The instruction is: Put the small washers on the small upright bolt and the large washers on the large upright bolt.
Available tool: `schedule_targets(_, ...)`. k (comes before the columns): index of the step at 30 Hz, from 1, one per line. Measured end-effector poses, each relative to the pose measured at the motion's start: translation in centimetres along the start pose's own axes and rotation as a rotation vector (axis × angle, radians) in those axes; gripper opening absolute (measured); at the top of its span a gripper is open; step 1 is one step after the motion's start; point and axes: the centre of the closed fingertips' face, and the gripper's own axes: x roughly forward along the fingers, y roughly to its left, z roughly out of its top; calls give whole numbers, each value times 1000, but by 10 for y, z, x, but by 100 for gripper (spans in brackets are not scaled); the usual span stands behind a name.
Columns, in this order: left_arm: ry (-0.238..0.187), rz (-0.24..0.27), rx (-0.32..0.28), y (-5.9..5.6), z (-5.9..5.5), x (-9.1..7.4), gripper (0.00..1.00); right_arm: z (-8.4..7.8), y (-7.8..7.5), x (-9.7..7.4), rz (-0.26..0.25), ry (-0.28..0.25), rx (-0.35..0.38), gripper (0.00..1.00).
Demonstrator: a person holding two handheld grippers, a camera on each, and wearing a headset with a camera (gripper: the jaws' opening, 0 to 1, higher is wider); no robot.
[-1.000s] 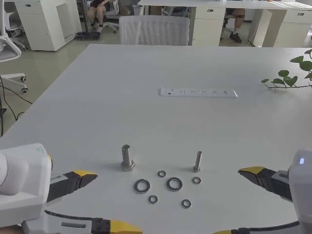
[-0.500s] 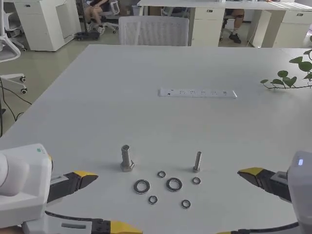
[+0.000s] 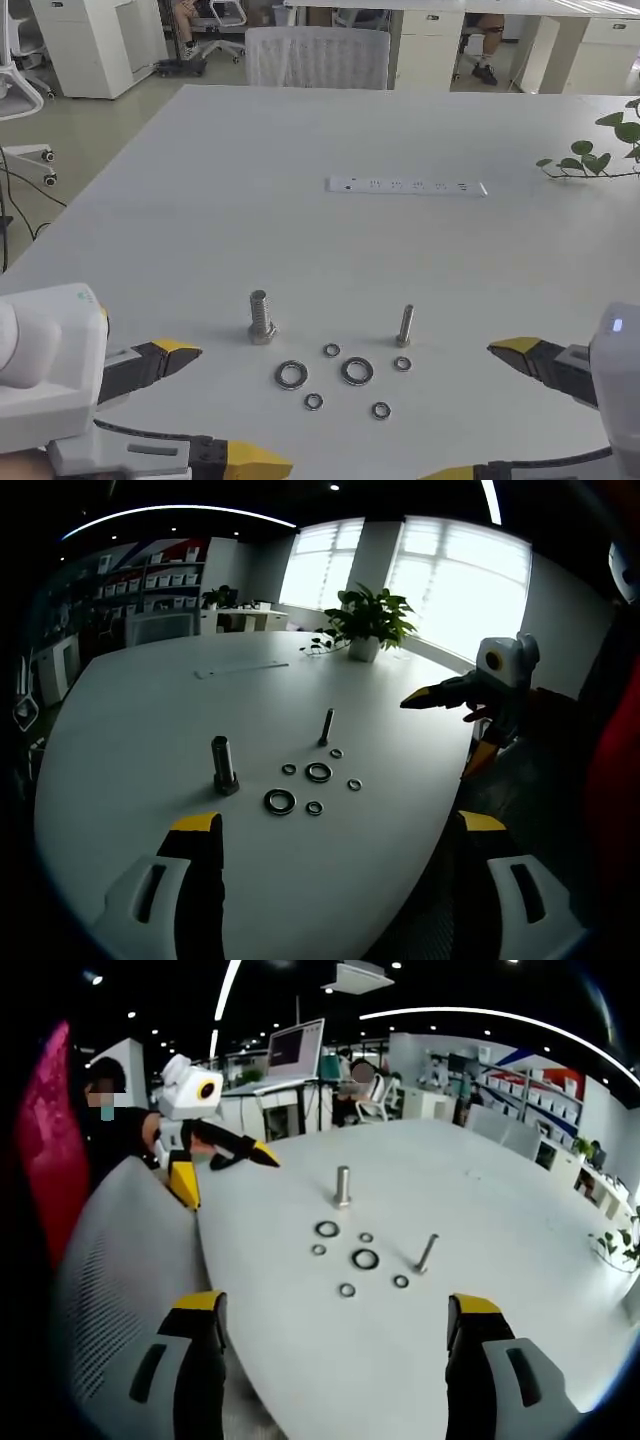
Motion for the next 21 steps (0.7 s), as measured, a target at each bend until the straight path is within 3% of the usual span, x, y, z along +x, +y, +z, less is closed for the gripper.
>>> schedule_targets(13,-7,4,5,-2,2,-1,95,3,-1,0,7,4,-13,90)
schedule_targets(21,-12,2,16,-7,5,-2,95,6,-13,6,3,29,-49,84)
